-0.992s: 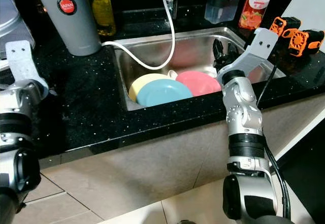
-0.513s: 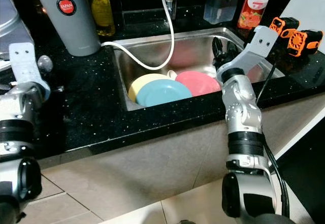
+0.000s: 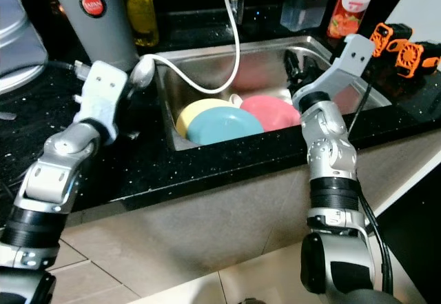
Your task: Kitchen organization
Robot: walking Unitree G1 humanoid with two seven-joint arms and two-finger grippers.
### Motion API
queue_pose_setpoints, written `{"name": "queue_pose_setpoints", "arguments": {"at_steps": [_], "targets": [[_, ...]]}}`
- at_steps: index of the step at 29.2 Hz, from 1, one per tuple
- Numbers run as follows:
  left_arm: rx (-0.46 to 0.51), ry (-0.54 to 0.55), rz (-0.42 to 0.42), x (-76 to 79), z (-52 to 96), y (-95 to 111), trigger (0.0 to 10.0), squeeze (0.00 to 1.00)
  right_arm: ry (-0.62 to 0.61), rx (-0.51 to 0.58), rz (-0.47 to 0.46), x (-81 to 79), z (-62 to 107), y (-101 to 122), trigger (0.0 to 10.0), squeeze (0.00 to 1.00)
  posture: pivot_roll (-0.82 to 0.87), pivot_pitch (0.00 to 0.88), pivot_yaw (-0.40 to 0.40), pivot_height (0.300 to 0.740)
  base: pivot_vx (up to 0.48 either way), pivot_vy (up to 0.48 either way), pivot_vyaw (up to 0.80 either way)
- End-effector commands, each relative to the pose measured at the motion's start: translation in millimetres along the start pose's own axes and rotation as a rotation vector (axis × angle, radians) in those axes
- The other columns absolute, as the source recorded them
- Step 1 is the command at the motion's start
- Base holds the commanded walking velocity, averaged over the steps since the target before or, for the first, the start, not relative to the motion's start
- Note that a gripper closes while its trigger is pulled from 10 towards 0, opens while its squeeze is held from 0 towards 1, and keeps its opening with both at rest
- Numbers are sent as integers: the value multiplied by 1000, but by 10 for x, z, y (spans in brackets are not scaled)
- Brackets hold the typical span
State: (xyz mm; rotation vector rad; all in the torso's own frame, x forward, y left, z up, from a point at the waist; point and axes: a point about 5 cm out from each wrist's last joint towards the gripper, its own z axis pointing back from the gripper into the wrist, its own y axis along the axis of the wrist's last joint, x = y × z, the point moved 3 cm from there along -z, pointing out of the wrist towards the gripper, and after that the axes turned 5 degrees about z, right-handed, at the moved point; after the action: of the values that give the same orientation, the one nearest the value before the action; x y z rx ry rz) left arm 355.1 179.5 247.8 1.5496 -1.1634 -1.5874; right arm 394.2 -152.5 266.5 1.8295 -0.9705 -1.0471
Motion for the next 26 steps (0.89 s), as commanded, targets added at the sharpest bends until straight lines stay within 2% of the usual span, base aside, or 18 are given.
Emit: {"name": "queue_pose_setpoints", "arguments": {"at_steps": [1,2,3,5,6,7,9,10,12,15,18,21,26], "targets": [[79,-13,-88,-31,37,162,10000,0,113,-16,-30,-184,18,-17,10000,0,161,35,-37,740,0,0,0],[111,-28,-111,-18,54,222,10000,0,156,-20,-40,-249,32,-19,10000,0,162,29,-39,740,0,0,0],[111,-28,-111,-18,54,222,10000,0,156,-20,-40,-249,32,-19,10000,0,162,29,-39,740,0,0,0],[179,-125,-162,73,109,331,10000,0,311,-37,-52,-479,118,-6,10000,0,162,27,-39,740,0,0,0],[189,-150,-165,96,121,337,10000,0,343,-43,-60,-524,146,-4,10000,0,162,27,-39,740,0,0,0],[189,-150,-165,96,121,337,10000,0,343,-43,-60,-524,146,-4,10000,0,162,27,-39,740,0,0,0],[213,-258,-172,226,172,344,10000,0,404,-53,-66,-599,217,11,10000,0,158,20,-40,740,0,0,0],[213,-258,-172,226,172,344,10000,0,404,-53,-66,-599,217,11,10000,0,158,20,-40,740,0,0,0],[227,-343,-166,334,213,348,10000,0,441,-57,-72,-641,264,29,10000,0,154,15,-41,740,0,0,0],[283,-396,-171,413,216,442,10000,0,517,-63,-61,-751,362,80,10000,0,136,9,-31,740,0,0,0],[292,-396,-175,413,209,456,10000,0,520,-65,-61,-757,374,79,10000,0,136,9,-31,740,0,0,0],[347,-423,-155,439,210,558,10000,0,456,-99,-86,-653,407,-13,10000,0,117,3,-21,740,0,0,0],[369,-496,-139,550,238,582,10000,0,445,-93,-132,-655,438,-8,10000,0,117,3,-21,740,0,0,0]]}}
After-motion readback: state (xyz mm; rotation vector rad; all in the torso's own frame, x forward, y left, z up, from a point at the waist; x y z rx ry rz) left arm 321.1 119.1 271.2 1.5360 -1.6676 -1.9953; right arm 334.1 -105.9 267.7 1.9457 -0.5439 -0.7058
